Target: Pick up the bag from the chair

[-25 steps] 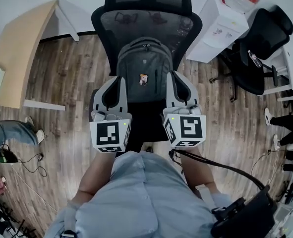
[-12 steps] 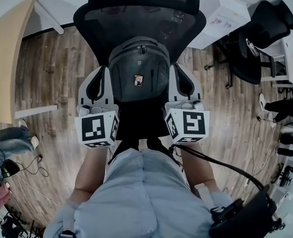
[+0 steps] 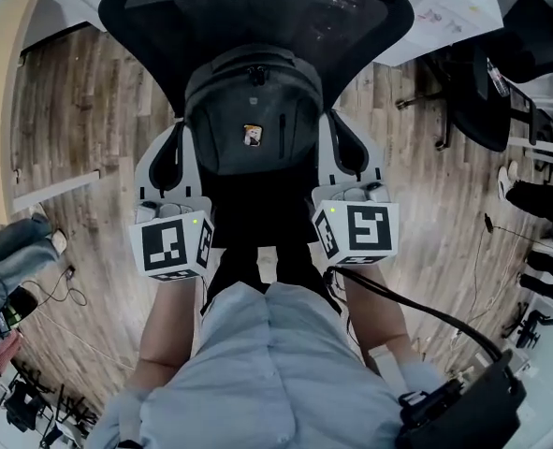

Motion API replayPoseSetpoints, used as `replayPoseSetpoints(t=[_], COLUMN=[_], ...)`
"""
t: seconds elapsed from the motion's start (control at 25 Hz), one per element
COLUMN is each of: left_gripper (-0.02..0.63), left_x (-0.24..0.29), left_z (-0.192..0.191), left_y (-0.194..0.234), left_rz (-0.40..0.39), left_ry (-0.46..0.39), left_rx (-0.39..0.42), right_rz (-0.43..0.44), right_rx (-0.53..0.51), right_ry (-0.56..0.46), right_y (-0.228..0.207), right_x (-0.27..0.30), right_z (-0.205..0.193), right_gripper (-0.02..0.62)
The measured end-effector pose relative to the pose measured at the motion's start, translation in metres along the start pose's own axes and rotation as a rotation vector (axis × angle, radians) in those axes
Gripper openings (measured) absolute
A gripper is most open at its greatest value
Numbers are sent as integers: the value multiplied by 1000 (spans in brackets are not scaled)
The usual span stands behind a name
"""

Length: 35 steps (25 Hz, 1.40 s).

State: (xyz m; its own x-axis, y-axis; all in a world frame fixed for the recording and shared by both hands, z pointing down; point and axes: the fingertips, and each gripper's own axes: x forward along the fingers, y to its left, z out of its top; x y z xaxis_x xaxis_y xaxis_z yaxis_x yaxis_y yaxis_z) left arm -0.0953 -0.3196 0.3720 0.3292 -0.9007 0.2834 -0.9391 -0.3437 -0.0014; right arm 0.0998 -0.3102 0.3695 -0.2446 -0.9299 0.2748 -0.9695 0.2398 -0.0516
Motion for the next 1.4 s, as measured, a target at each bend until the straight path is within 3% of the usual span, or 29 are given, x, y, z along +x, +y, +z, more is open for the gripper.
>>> replayPoseSetpoints(t=[0.28, 0.6, 0.64, 0.68, 0.84, 0.92, 1.24, 1.4], left_gripper=[0, 0, 34, 122, 257, 293, 348, 367], left_x=[33, 49, 51, 53, 65, 72, 96, 115], left_z=[-33, -49, -51, -52, -55, -55, -60, -56], left_y=[-8, -4, -5, -7, -10, -13, -13, -25], left_rz=[42, 71, 63, 49, -2, -15, -42, -69], left_ry=[84, 121, 123, 125, 118, 115, 113, 101], left_rx=[16, 36, 42, 41, 8, 4, -13, 19], right_rz=[20, 61, 73, 88, 149, 153, 155, 169], right_rx=[48, 66, 65, 59, -8, -26, -30, -13], right_ry=[93, 151, 153, 156, 158, 156, 203, 213], right_y=[-37, -40, -38, -37, -28, -31, -45, -68], right_x=[21, 38, 40, 42, 54, 59, 83, 97], right_z=[-47, -69, -70, -71, -71, -70, -85, -90], right_gripper=[3, 3, 4, 9, 203, 258, 325, 339])
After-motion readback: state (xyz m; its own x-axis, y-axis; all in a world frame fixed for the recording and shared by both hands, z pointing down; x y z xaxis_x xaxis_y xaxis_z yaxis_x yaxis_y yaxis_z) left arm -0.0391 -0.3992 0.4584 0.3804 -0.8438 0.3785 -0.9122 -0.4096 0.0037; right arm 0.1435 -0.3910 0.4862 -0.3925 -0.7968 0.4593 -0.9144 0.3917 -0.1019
